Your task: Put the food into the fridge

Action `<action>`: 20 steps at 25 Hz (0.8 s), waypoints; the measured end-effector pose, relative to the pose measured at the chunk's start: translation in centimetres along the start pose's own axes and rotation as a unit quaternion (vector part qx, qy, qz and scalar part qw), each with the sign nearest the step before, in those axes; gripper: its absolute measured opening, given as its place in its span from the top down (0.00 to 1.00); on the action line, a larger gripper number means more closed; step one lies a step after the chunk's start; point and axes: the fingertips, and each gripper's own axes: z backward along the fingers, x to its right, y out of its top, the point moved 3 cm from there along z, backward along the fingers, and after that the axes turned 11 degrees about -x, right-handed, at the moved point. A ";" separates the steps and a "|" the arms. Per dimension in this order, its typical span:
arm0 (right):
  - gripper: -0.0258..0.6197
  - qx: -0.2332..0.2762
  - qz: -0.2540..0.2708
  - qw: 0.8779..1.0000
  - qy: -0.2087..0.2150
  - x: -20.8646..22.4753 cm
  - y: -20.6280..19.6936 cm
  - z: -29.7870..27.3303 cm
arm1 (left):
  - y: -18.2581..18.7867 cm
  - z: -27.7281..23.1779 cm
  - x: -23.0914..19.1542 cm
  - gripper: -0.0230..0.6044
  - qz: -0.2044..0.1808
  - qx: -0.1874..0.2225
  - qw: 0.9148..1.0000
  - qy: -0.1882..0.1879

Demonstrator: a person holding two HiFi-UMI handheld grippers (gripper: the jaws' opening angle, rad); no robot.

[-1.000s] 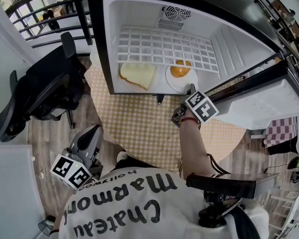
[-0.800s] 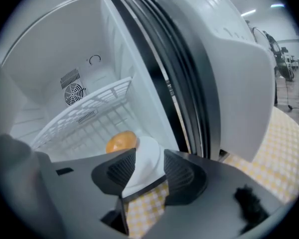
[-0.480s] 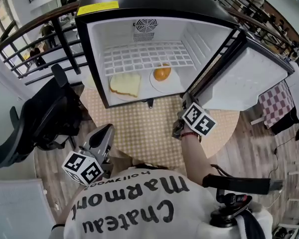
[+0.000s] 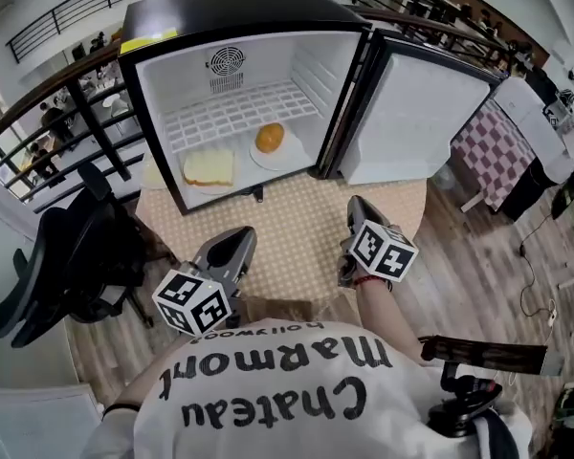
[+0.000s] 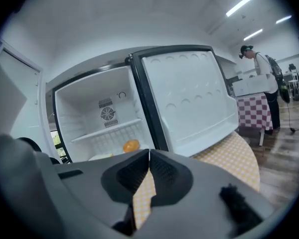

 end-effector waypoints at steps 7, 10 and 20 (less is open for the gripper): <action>0.93 -0.003 0.018 0.998 0.060 0.8 -0.6 4.8 | -2.1 -0.4 5.7 0.96 -0.002 0.009 1.000 0.011; 0.93 -0.010 0.045 0.996 0.083 1.5 -0.9 7.3 | -3.6 -0.3 8.9 0.96 0.003 0.018 0.999 0.027; 0.94 -0.028 0.096 0.984 0.149 5.3 -4.5 15.9 | -8.8 1.5 18.5 0.96 0.000 0.047 0.995 0.091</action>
